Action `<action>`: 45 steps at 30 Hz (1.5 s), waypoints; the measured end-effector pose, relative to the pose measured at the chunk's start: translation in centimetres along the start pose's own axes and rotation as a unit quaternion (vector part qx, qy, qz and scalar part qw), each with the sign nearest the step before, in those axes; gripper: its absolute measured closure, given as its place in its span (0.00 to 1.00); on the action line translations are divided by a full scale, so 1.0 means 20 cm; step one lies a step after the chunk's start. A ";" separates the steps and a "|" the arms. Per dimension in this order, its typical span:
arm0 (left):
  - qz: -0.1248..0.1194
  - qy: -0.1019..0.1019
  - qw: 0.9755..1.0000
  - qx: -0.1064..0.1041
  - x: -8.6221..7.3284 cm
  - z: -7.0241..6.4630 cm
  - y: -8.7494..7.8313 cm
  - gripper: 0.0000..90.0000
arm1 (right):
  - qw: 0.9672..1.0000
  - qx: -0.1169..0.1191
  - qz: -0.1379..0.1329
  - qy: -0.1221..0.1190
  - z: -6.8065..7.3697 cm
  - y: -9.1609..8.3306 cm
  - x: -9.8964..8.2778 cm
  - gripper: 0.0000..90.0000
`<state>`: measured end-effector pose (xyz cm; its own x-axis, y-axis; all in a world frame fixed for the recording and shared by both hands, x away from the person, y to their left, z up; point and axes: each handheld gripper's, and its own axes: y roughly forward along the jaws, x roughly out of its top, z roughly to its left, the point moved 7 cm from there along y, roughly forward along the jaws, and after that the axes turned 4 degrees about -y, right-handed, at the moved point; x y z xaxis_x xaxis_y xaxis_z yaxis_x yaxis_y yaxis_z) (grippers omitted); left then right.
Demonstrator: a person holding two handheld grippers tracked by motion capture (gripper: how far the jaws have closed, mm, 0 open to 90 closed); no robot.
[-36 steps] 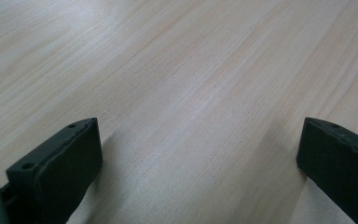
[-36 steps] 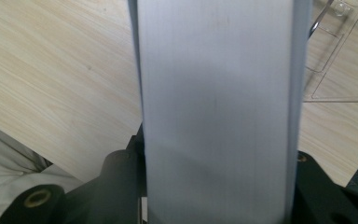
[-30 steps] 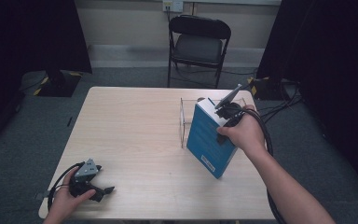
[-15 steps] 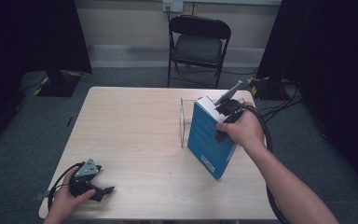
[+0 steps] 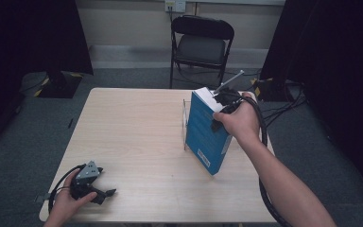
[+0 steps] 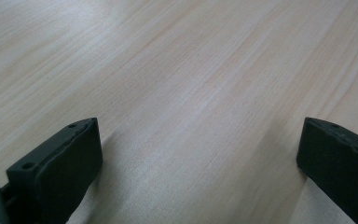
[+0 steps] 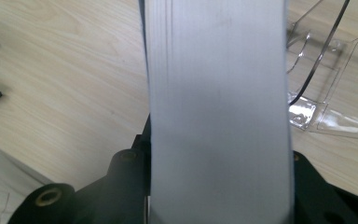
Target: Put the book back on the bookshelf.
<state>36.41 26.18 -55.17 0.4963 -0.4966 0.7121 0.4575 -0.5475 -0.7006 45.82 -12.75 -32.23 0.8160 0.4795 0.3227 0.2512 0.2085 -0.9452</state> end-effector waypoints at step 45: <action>-0.002 0.003 1.000 -0.006 0.01 0.01 0.01 0.00 | 0.996 -0.030 -0.061 0.052 -0.05 0.20 0.26 0.69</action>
<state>36.69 26.06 -55.17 0.4900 -0.4983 0.7153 0.4511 -0.5572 -0.6972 51.56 -10.26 -34.37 0.8264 0.3619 0.4314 0.3802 0.2065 -0.9016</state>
